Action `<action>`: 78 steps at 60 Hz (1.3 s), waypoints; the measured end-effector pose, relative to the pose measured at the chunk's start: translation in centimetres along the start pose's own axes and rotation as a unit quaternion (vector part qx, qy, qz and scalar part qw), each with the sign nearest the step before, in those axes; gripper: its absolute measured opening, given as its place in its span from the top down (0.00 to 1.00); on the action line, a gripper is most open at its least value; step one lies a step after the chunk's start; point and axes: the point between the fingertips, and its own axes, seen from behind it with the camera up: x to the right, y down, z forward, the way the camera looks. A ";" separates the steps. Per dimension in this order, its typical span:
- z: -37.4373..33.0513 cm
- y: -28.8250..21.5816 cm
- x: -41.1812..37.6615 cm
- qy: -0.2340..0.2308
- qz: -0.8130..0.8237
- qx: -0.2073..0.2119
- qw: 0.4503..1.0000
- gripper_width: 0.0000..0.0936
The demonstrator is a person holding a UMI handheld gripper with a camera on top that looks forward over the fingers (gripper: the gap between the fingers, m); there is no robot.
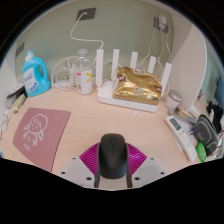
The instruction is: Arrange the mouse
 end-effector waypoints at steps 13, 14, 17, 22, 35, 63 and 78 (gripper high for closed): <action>-8.1 -8.2 0.8 0.058 0.052 0.080 0.994 0.63; -9.0 -9.3 0.7 0.060 0.055 0.090 0.993 0.63; -12.1 -12.9 0.1 0.066 0.064 0.127 0.988 0.62; -17.1 -18.4 -2.1 0.065 0.071 0.188 0.977 0.62; -18.3 -22.7 -14.3 0.004 0.045 0.213 0.976 0.63; 1.2 -3.9 -25.7 -0.033 0.013 0.003 0.999 0.54; -1.2 -5.2 -25.1 -0.015 0.008 0.008 1.000 0.09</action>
